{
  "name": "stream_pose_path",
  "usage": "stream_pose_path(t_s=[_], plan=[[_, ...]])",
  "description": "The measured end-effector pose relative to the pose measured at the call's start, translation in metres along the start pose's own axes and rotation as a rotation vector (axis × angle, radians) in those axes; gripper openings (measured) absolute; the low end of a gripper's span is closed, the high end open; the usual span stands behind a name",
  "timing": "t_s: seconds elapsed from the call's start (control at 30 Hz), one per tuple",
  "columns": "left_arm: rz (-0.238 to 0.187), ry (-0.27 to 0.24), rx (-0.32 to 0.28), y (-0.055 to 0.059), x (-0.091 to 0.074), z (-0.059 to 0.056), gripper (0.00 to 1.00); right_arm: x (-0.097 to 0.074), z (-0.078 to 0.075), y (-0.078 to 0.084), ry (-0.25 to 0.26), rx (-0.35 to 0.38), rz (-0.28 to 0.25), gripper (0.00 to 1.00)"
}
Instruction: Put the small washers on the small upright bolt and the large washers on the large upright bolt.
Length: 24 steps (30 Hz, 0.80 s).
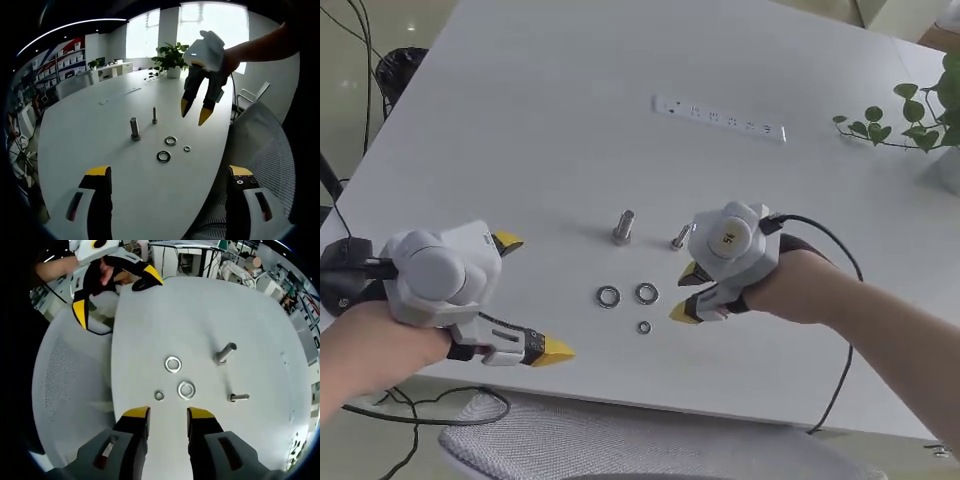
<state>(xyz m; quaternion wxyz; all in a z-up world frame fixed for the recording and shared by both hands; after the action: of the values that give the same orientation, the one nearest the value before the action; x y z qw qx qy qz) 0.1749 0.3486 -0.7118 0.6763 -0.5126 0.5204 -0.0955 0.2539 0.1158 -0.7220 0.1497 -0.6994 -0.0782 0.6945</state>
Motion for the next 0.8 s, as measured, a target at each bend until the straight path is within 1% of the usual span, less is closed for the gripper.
stream_pose_path(t_s=[0.13,0.23,0.37,0.43,0.57,0.63,0.7,0.8], plan=[[0.004,0.007,0.004,0.0,0.001,-0.002,0.94,0.009,0.006,0.0,-0.004,0.003,-0.005,0.31],[0.009,0.011,0.005,0.002,0.001,-0.002,0.94,0.016,0.01,-0.001,0.008,-0.012,-0.016,0.31],[0.008,0.012,0.001,0.002,0.001,-0.001,0.93,0.025,0.011,0.0,0.012,-0.017,-0.018,0.31],[0.009,0.012,0.0,0.002,0.001,-0.001,0.93,0.028,0.011,0.0,0.01,-0.004,-0.02,0.3],[0.011,0.012,0.003,0.002,0.001,0.0,0.93,0.037,0.013,0.001,0.0,-0.002,-0.02,0.3],[0.012,0.013,0.005,0.001,0.002,0.0,0.93,0.041,0.014,0.001,0.002,-0.008,-0.009,0.3],[0.013,0.016,0.004,0.001,0.003,-0.001,0.93,0.044,0.014,0.001,0.002,0.002,-0.009,0.3],[0.013,0.024,0.001,0.002,0.004,-0.002,0.92,0.049,0.015,0.001,0.006,-0.005,-0.002,0.29]])
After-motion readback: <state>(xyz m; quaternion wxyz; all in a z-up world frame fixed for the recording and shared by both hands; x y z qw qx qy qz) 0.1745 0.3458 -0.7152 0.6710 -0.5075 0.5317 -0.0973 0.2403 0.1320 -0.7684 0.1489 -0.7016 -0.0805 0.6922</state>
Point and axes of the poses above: the centre of the closed fingertips' face, and the gripper's own axes: x roughly forward along the fingers, z roughly to its left, y roughly out of its underside, the point moved 9 cm from there along -x, roughly backward along the fingers, and after that the axes turned 2 degrees about z, right-handed, at the moved point
